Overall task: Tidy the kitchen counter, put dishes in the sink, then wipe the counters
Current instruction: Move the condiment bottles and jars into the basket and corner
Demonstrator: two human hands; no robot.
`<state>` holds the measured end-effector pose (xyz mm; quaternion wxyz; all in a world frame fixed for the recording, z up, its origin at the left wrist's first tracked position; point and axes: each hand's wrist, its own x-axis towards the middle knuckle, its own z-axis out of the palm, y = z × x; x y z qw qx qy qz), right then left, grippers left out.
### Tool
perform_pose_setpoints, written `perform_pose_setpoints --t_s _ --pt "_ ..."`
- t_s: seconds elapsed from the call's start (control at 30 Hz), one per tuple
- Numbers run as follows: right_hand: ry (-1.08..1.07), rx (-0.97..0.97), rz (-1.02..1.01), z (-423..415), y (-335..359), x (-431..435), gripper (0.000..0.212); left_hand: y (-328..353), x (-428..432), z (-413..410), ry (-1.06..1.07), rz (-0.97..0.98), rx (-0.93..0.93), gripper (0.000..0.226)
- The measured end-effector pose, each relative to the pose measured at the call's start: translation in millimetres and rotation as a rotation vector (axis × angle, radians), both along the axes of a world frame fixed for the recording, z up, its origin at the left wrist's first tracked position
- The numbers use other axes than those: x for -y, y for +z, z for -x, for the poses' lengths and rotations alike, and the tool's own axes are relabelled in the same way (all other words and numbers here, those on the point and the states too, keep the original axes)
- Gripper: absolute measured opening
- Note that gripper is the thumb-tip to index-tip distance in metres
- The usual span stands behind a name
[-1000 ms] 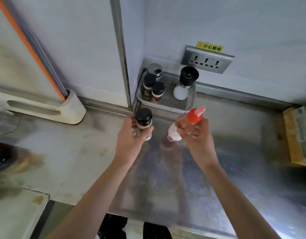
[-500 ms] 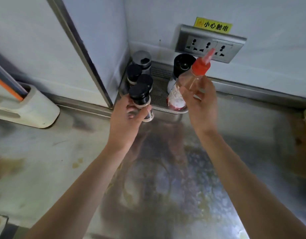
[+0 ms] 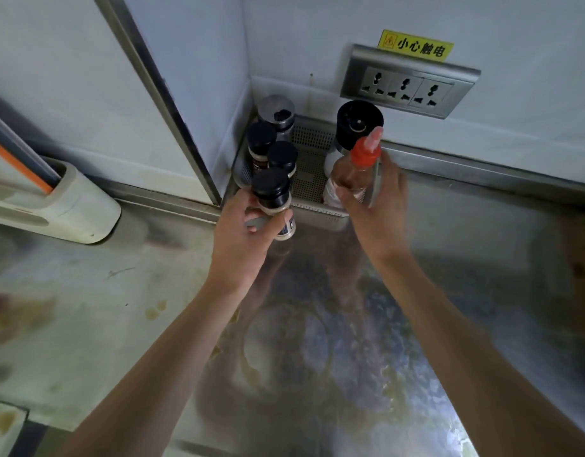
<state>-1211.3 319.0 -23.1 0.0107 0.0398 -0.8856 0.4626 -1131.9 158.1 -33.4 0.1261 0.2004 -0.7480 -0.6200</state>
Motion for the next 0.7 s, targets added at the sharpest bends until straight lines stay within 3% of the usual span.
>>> perform_pose_setpoints --t_s 0.1,0.2,0.27,0.5,0.7 --pt "0.005 -0.085 0.105 -34.8 18.8 0.6 0.050 7.4 3.6 -10.0 -0.030 0.082 0.002 0.031" --pt "0.265 0.232 0.304 -57.9 31.7 15.7 0.045 14.1 4.6 -21.0 -0.150 0.228 -0.015 0.032" --pt "0.340 0.303 0.318 -61.8 33.7 25.9 0.042 15.6 4.9 -26.9 -0.204 0.279 -0.024 0.031" --pt "0.430 0.258 0.245 -62.5 46.0 40.6 0.042 22.3 20.3 -33.6 -0.218 0.400 -0.035 0.028" --pt "0.168 -0.037 0.227 -42.5 61.5 52.2 0.038 32.0 31.7 -25.8 -0.221 0.282 0.039 0.075"
